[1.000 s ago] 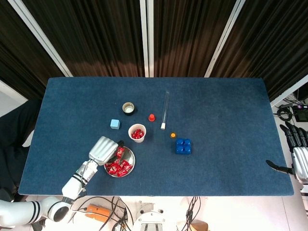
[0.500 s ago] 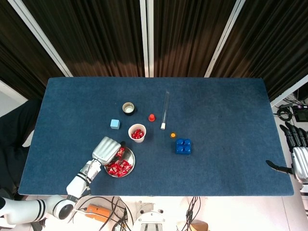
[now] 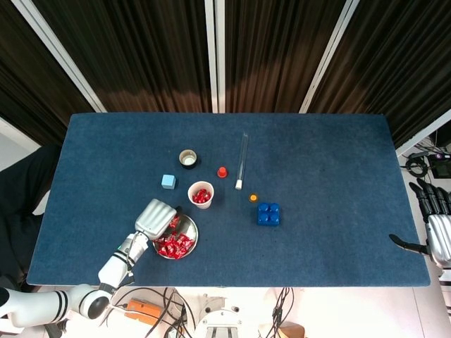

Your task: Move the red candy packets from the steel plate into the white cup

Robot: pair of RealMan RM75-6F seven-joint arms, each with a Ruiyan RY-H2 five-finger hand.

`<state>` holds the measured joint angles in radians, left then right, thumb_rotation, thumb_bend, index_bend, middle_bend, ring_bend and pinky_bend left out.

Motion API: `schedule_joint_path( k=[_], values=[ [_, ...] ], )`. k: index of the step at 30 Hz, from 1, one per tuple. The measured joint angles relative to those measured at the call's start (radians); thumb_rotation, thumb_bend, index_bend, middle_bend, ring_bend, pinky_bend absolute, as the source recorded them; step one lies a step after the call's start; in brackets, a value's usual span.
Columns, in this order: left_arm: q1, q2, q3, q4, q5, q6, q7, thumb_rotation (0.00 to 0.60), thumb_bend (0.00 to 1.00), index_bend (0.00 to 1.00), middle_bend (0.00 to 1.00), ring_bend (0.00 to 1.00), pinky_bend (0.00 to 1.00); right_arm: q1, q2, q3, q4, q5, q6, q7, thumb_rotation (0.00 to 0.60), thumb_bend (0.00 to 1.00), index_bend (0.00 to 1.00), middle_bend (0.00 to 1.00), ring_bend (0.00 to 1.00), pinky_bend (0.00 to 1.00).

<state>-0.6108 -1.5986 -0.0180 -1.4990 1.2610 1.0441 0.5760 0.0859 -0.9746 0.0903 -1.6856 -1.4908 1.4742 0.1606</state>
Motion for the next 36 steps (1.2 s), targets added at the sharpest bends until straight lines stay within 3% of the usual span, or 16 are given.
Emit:
schedule_joint_path(
  k=[6, 15, 25, 36],
  values=[
    [0.0, 0.002, -0.003, 0.004, -0.002, 0.001, 0.009, 0.6, 0.2, 0.43, 0.85, 0.78, 0.79, 0.002, 0.001, 0.0, -0.004, -0.001, -0.002, -0.005, 0.6, 0.16, 0.0, 0.06, 0.0, 0.09],
    [-0.002, 0.0, -0.003, 0.031, -0.007, -0.013, 0.005, 0.6, 0.35, 0.51, 0.85, 0.78, 0.79, 0.0, 0.003, -0.002, -0.011, -0.001, 0.0, -0.011, 0.6, 0.16, 0.0, 0.06, 0.0, 0.09],
    [0.003, 0.008, 0.003, 0.039, 0.015, -0.017, -0.048, 0.6, 0.41, 0.59, 0.85, 0.78, 0.79, -0.002, 0.003, -0.002, -0.017, -0.005, 0.006, -0.016, 0.6, 0.16, 0.0, 0.06, 0.0, 0.09],
    [0.012, 0.087, -0.035, -0.112, 0.082, 0.054, -0.135, 0.6, 0.39, 0.59, 0.85, 0.78, 0.79, -0.007, 0.002, -0.002, -0.014, -0.006, 0.013, -0.011, 0.6, 0.16, 0.0, 0.06, 0.0, 0.09]
  ],
)
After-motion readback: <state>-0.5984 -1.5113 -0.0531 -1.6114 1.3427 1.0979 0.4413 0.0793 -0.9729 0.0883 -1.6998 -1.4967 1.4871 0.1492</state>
